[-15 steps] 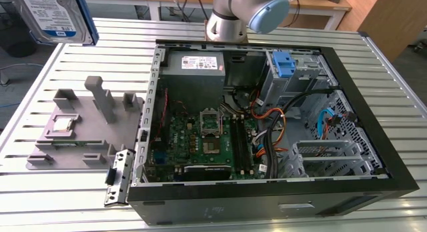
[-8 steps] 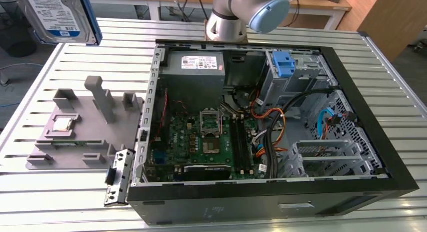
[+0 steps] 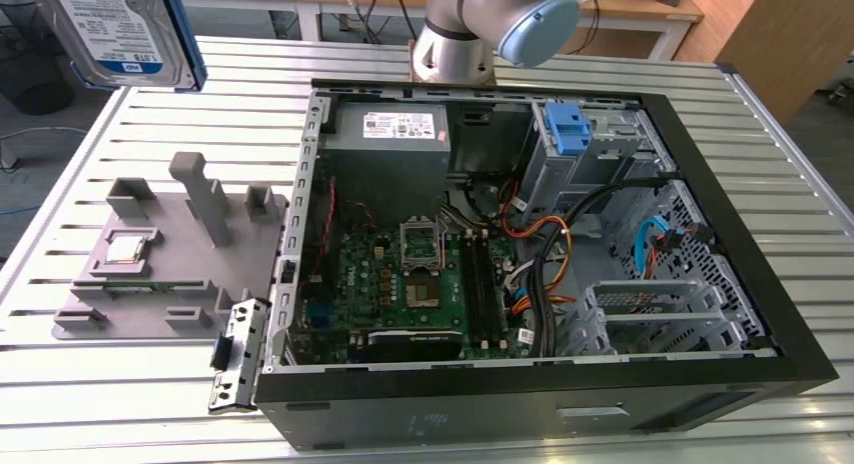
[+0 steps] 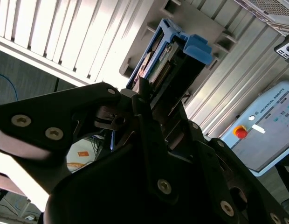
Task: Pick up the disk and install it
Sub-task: 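Pick up the disk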
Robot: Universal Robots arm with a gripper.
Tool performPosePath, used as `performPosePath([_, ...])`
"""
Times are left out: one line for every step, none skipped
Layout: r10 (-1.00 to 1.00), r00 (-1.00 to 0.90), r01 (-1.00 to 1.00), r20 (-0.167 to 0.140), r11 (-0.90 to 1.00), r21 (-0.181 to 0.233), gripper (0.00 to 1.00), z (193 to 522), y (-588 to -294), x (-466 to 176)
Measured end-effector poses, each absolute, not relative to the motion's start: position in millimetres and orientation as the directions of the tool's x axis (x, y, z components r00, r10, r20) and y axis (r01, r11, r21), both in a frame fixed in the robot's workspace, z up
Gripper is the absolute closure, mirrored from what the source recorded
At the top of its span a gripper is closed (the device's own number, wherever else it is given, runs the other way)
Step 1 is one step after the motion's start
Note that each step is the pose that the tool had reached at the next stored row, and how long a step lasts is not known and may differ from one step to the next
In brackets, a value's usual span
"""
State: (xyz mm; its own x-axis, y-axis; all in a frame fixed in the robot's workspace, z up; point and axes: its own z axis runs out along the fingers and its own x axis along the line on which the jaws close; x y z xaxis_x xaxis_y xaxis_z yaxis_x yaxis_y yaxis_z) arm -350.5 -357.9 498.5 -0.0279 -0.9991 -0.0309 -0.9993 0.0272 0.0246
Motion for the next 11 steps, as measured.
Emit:
performPosePath([-0.999,-0.028,-0.999,-0.031,0.027,0.025,0.65,498.5,-357.9,-350.1])
performPosePath([-0.999,-0.028,-0.999,-0.031,0.027,0.025,0.65,498.5,-357.9,-349.6])
performPosePath([-0.999,-0.028,-0.999,-0.031,0.027,0.025,0.65,498.6,-357.9,-349.0])
performPosePath([-0.999,-0.028,-0.999,-0.031,0.027,0.025,0.65,498.5,-357.9,-348.2])
performPosePath([-0.999,-0.028,-0.999,-0.031,0.027,0.025,0.65,498.5,-357.9,-347.5])
performPosePath([-0.999,-0.028,-0.999,-0.031,0.027,0.025,0.65,498.5,-357.9,-346.7])
performPosePath([-0.999,-0.028,-0.999,-0.031,0.027,0.025,0.65,498.5,-357.9,-345.6])
performPosePath([-0.999,-0.028,-0.999,-0.031,0.027,0.025,0.65,498.5,-357.9,-344.5])
performPosePath([-0.999,-0.028,-0.999,-0.031,0.027,0.025,0.65,498.5,-357.9,-343.4])
performPosePath([-0.999,-0.028,-0.999,-0.031,0.027,0.025,0.65,498.5,-357.9,-342.1])
performPosePath([-0.999,-0.028,-0.999,-0.031,0.027,0.025,0.65,498.5,-357.8,-340.6])
